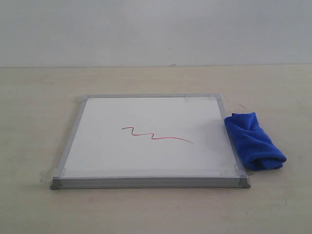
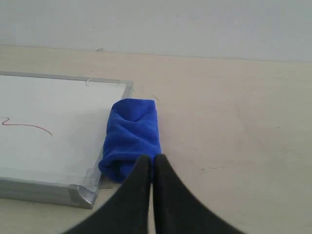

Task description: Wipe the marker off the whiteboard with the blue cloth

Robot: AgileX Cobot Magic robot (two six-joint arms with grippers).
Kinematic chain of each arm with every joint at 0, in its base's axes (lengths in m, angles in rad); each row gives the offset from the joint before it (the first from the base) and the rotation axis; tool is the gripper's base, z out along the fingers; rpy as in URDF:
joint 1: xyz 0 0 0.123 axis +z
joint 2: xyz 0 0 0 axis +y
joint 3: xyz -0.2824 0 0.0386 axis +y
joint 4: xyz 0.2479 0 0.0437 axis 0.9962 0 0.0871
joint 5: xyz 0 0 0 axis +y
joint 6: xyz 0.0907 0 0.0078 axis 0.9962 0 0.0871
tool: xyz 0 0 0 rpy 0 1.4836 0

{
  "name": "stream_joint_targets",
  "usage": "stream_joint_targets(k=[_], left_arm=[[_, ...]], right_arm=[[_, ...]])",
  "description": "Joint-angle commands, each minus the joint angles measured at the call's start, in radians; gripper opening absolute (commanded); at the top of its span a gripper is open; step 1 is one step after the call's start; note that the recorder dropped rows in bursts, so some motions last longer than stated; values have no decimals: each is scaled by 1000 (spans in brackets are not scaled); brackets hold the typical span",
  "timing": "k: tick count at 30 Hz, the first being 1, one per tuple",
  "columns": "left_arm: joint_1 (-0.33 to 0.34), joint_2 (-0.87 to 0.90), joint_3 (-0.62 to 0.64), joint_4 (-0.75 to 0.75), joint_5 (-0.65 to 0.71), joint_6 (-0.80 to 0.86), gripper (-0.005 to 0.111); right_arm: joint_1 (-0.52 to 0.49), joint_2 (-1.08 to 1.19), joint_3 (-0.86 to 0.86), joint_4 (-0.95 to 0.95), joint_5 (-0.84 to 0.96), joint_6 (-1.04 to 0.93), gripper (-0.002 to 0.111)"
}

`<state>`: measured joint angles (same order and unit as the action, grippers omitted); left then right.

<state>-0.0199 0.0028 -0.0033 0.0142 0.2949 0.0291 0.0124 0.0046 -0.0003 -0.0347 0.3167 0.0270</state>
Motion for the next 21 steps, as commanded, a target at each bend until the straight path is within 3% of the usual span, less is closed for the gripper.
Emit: stream_joint_targets(k=[1,10,21], left_arm=[[-4,-3,3,-6,1,2,4],[-4,-3,3,-6,1,2,4],[-4,-3,3,-6,1,2,4]], right_arm=[[-3,-5,0,0,-72,-3,0],[-3,-5,0,0,-395,-8,0],[-3,248,-299,0,-70,-8,0]])
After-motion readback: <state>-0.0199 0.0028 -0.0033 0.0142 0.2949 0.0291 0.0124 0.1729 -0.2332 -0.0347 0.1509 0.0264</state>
